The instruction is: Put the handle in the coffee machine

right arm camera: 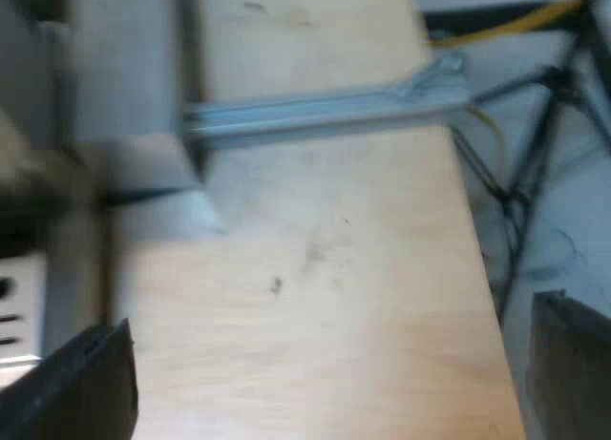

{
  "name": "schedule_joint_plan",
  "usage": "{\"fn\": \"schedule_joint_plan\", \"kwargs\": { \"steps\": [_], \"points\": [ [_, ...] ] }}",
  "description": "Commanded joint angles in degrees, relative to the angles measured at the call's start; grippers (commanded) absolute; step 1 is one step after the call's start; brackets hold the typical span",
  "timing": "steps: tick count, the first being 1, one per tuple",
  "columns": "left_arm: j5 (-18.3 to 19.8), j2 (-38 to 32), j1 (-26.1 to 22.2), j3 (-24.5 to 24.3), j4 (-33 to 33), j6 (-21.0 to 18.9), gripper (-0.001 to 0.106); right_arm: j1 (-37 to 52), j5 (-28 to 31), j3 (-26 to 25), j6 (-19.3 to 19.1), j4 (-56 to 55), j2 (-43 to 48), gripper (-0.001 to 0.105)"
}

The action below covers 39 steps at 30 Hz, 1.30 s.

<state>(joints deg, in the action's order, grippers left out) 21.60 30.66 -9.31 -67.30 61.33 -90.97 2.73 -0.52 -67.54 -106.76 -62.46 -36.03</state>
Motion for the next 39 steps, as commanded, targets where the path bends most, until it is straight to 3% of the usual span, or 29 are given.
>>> {"fn": "schedule_joint_plan", "kwargs": {
  "steps": [1, 9, 15, 23, 29, 39],
  "points": [
    [0.5, -2.8, 0.0, -0.3, 1.4, -0.5, 0.091, 0.0, -1.4, -0.8, -0.1, 0.0, 5.2, 0.084],
    [1.4, -12.5, 0.2, -0.1, 5.7, -2.2, 0.091, 0.0, -11.7, -0.8, 0.4, -1.3, 17.4, 0.084],
    [1.4, -14.9, 2.5, 0.0, 9.5, -2.6, 0.091, 0.0, -11.5, -0.8, 1.6, -6.2, 24.6, 0.084],
    [1.5, -16.9, 2.5, 0.0, 12.7, -1.9, 0.091, 0.0, -6.9, -1.0, 2.0, -10.0, 33.1, 0.084],
    [2.3, -20.2, 5.7, 0.0, 17.1, -0.1, 0.091, 0.0, -3.1, -1.0, 2.0, -16.4, 39.4, 0.084],
    [1.8, -28.7, 8.6, 0.0, 24.7, 3.7, 0.091, 0.3, -3.6, -1.3, 2.1, -22.5, 39.4, 0.084]
  ]
}}
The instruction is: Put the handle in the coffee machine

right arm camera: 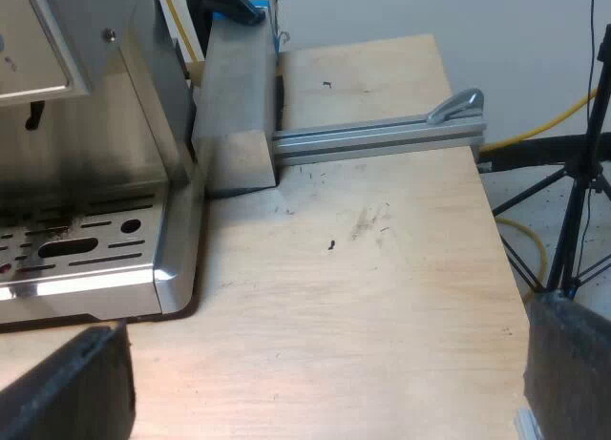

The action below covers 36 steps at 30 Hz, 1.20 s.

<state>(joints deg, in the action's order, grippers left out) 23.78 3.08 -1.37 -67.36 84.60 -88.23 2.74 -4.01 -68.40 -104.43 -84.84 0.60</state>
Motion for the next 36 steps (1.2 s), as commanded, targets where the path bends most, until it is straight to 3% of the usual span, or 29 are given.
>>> {"fn": "schedule_joint_plan", "kwargs": {
  "steps": [1, 14, 19, 20, 26, 29, 36],
  "points": [
    [-1.2, -1.5, 0.9, 0.1, 1.6, 1.1, 0.091, 0.3, -0.1, -0.4, -0.3, -0.2, 2.7, 0.084],
    [-3.8, -12.1, 1.0, 3.8, 4.4, 0.7, 0.091, 0.3, -0.1, -0.4, -0.3, 0.1, 2.7, 0.084],
    [-6.1, -12.0, 0.8, 4.3, 5.4, -0.2, 0.091, 0.3, -0.1, -0.2, -0.5, 0.1, 2.7, 0.084],
    [-8.9, -11.9, 0.7, 6.4, 3.9, -3.4, 0.091, 0.3, -0.1, 1.8, -0.9, 2.8, 2.7, 0.084],
    [-8.9, -11.9, 0.7, 11.7, -1.7, -3.6, 0.091, 0.3, -4.7, 7.7, -0.8, 11.8, 2.6, 0.084],
    [-9.0, -11.9, 0.7, 15.1, -7.0, -6.8, 0.091, 0.3, -7.4, 11.7, -0.8, 16.0, 2.6, 0.084],
    [-10.0, -11.8, 1.0, 22.6, -17.4, -7.5, 0.091, 0.3, -7.8, 19.2, -0.8, 21.2, 2.5, 0.084]
  ]
}}
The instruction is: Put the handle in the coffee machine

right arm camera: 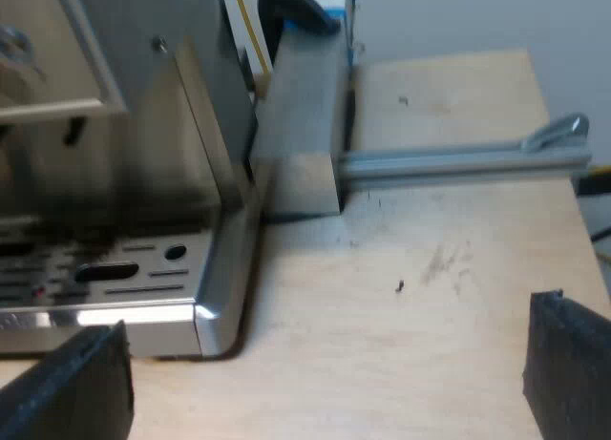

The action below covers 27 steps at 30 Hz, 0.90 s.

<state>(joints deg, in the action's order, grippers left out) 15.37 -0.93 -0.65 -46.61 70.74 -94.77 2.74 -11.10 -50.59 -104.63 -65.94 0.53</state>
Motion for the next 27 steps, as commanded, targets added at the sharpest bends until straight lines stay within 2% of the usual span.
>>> {"fn": "schedule_joint_plan", "kwargs": {
  "steps": [1, 5, 9, 10, 11, 12, 15, 27],
  "points": [
    [-2.3, -7.8, 0.3, 3.4, -5.4, -1.0, 0.091, 0.3, -0.8, 2.7, -0.6, 3.0, 2.5, 0.084],
    [-5.3, -7.8, 0.3, 8.2, -9.3, -1.0, 0.091, 0.3, -0.8, 5.7, -0.6, 4.2, 2.5, 0.084],
    [-5.7, -7.7, 0.3, 11.7, -10.7, -1.0, 0.091, 0.3, -0.8, 7.0, -0.6, 4.4, 2.5, 0.084],
    [-5.7, -7.7, 0.3, 14.5, -11.1, -1.0, 0.091, 0.3, -0.8, 7.7, -0.6, 4.4, 2.5, 0.084],
    [-5.7, -7.7, 0.3, 15.0, -11.1, -1.0, 0.091, 0.3, -0.8, 8.3, -0.6, 4.4, 2.5, 0.084],
    [-5.7, -7.7, 0.3, 15.4, -11.1, -1.0, 0.091, 0.3, -0.8, 13.2, -0.6, 4.4, 2.4, 0.084],
    [-5.7, -7.6, 0.3, 18.0, -14.1, -0.4, 0.091, 0.3, -0.5, 15.5, -0.6, 4.4, 2.4, 0.084],
    [-5.7, -7.6, 0.3, 18.3, -14.5, -0.4, 0.091, 0.3, 2.3, 21.1, -0.7, 8.7, 2.4, 0.084]
  ]
}}
